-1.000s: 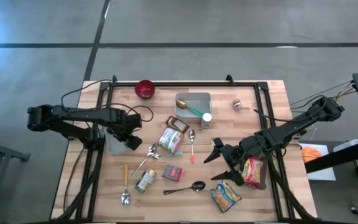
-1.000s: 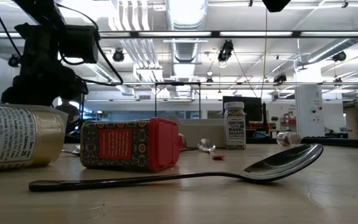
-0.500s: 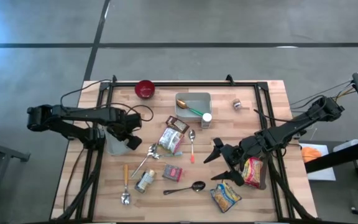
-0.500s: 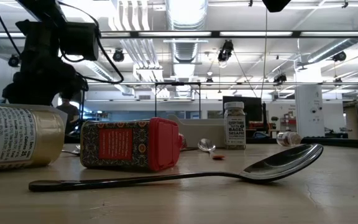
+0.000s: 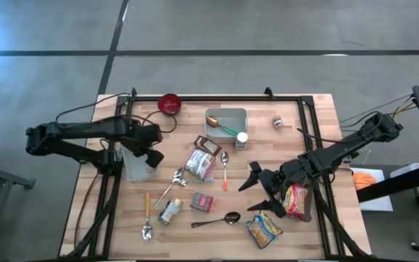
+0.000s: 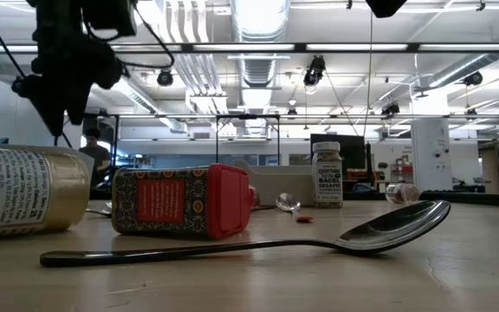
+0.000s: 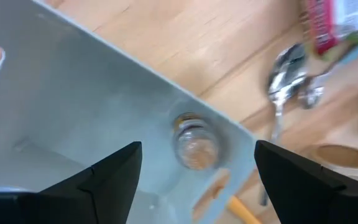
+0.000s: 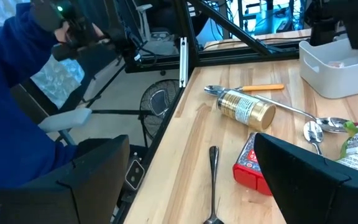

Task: Pick & Place Food Item
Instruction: Put the yellow spoon into the right gray bin

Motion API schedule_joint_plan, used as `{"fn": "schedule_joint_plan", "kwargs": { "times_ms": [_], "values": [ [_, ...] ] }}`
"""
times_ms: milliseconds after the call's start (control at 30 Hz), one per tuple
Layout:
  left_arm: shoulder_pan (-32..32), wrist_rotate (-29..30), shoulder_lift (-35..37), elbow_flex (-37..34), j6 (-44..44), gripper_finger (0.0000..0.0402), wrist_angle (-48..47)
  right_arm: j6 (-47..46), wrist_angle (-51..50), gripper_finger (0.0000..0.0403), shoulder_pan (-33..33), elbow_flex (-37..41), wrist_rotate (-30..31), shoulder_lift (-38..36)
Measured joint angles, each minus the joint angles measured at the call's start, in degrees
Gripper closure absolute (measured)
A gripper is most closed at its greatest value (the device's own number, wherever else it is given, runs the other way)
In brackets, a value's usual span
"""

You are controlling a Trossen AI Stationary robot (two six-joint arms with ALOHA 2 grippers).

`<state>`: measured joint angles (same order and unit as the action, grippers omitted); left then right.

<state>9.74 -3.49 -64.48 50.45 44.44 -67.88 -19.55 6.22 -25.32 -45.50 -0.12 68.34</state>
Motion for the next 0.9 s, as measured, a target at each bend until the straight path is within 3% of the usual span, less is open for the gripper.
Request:
{"fn": "schedule_joint_plan", "kwargs": {
  "times_ms": [133,333,600,900],
  "values": [
    [-5.83,0.03,0.27,1.70,3.65,0.0085,0.16,0.00,0.00,0.0060,-0.71,0.00,-0.01,0.00],
    [-20.48,2.89,-1.90,3.02,13.90,0.0085,4.12,0.00,0.01,0.0060,-0.96,0.04,0.04,0.00],
    [-37.28,6.42,-9.32,3.52,28.57,0.0085,10.32,0.05,0.07,0.0060,-0.92,0.09,0.09,0.00],
    [-42.55,8.46,-22.68,12.94,30.85,0.0085,12.80,0.24,0.87,0.0060,-0.42,0.09,0.12,0.00]
  ]
}}
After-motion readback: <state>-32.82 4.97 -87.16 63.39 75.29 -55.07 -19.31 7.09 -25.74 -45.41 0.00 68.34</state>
